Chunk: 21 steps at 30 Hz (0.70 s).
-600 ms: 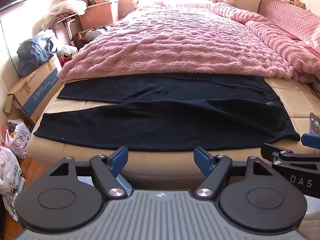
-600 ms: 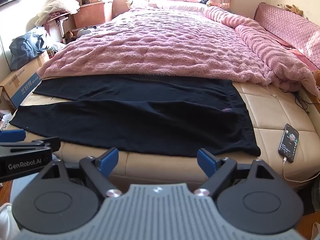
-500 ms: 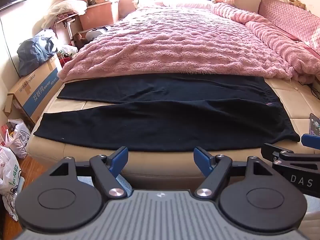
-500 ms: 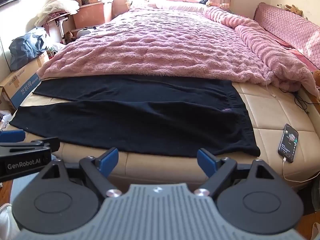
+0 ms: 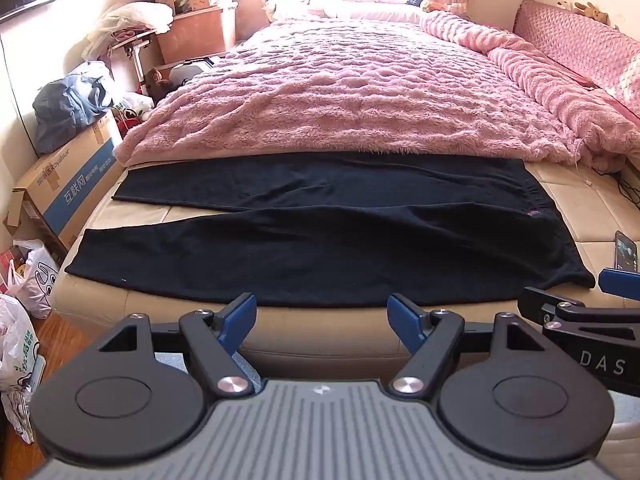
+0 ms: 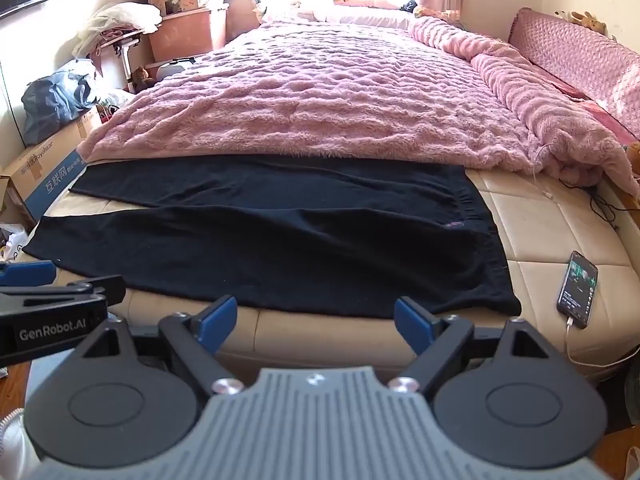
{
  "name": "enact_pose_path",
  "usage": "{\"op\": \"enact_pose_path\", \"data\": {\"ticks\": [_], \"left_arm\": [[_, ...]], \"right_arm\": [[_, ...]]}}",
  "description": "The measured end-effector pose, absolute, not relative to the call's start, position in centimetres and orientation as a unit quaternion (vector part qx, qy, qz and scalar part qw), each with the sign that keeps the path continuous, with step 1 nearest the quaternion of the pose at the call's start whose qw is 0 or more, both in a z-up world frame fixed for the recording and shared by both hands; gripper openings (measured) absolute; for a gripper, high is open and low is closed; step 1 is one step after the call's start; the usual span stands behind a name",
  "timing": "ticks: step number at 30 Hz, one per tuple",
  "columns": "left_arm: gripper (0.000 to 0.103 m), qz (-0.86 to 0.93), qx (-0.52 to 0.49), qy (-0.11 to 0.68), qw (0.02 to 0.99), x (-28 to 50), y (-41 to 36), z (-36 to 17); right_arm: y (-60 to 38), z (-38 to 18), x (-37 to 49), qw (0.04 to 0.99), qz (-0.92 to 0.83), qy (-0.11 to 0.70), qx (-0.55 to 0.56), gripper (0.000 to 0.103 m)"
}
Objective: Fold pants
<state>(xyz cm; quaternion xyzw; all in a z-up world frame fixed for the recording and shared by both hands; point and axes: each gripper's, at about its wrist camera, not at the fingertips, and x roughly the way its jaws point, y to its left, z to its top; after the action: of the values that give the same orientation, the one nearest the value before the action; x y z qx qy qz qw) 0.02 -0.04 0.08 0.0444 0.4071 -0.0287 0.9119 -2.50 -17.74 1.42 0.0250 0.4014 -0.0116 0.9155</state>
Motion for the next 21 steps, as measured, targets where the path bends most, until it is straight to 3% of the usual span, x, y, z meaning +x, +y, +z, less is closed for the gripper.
{"op": "enact_pose_path", "data": {"ticks": [21], "left_arm": [[0.087, -0.031, 0.040, 0.401, 0.915, -0.2, -0.7, 1.9]], "right_arm": [[-17.7, 1.1, -3.2, 0.919, -0.003, 0.393, 0.029, 0.082]]}}
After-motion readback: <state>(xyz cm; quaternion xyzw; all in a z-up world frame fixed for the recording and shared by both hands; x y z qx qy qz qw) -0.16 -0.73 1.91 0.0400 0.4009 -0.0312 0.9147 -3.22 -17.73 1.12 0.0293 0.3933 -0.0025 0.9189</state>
